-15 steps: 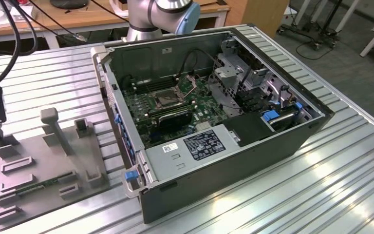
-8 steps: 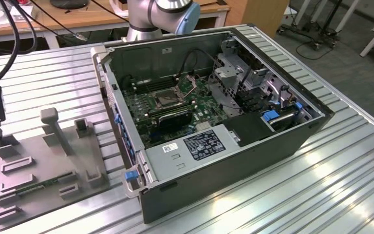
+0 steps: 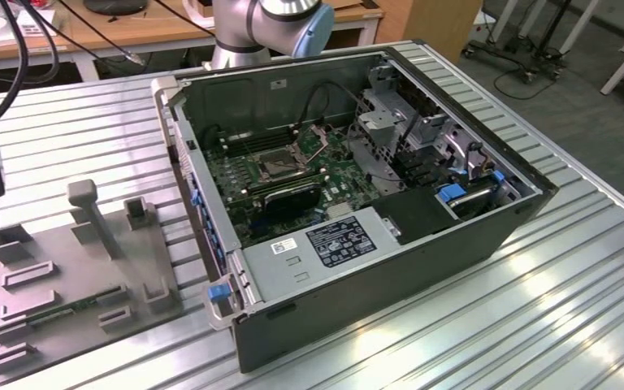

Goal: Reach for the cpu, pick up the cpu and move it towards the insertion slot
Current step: 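Pick up the cpu and move it towards the insertion slot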

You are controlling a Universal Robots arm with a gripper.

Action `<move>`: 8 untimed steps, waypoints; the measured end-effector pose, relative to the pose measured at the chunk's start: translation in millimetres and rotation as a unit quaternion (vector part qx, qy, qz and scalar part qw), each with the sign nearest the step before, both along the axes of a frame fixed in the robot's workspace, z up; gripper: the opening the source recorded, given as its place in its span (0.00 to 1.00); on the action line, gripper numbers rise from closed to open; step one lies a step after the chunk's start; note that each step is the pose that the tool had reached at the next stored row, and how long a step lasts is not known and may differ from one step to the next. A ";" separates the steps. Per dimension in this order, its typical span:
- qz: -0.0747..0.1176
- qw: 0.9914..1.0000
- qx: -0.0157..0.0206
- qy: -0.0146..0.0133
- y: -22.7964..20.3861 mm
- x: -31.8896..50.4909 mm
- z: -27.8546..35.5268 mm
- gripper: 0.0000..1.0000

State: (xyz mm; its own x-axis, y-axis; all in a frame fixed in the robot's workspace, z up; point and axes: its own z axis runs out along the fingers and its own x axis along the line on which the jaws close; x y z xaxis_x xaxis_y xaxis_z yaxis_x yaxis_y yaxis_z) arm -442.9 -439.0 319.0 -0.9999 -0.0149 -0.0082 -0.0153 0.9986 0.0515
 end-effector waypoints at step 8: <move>0.000 1.000 0.000 0.000 0.0 0.0 5.6 0.54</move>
